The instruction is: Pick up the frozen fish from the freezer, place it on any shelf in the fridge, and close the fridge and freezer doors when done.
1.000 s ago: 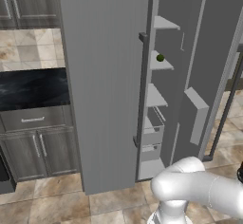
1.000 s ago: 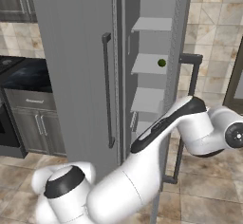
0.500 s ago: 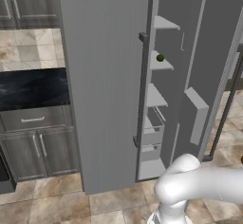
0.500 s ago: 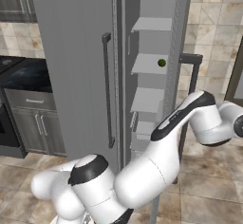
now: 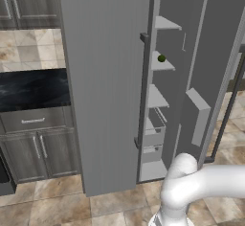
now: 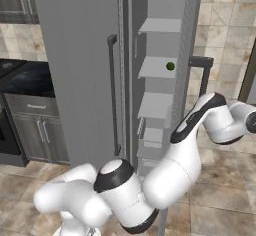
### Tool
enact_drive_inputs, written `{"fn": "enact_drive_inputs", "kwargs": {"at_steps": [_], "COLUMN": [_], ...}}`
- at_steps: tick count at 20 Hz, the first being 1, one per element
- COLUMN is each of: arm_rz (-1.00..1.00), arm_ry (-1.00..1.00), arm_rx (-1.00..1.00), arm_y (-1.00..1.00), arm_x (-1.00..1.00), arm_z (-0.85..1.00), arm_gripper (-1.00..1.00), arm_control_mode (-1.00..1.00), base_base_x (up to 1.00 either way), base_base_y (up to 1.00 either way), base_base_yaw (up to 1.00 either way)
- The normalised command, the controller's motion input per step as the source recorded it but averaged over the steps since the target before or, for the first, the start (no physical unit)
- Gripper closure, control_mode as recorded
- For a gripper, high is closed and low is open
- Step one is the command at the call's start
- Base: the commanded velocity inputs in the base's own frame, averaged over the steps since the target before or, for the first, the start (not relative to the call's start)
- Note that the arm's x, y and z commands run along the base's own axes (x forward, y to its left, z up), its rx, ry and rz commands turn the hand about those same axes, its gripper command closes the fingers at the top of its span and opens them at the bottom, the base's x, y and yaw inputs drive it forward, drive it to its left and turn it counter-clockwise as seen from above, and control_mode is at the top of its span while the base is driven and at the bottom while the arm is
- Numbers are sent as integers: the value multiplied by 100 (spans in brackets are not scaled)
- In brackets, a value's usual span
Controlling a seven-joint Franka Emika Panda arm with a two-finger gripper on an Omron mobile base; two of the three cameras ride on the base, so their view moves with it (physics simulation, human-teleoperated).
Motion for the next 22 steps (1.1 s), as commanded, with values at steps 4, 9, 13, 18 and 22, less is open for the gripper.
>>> {"fn": "enact_drive_inputs", "kwargs": {"at_steps": [4, 9, 13, 18, 22], "arm_rz": [5, 5, 3, 2, 1], "arm_ry": [0, 0, 0, 0, 0], "arm_rx": [0, 0, 0, 1, 3], "arm_y": [9, 12, 53, 80, 100], "arm_x": [69, 55, 28, 19, 21], "arm_z": [-16, -7, -9, -9, -19], "arm_gripper": [-100, -100, -100, -100, -100], "arm_control_mode": [-100, -100, -100, -100, -100], "base_base_x": [0, 0, 0, 0, 0], "base_base_y": [0, 0, 0, 0, 0], "base_base_yaw": [0, 0, 0, 0, 0]}}
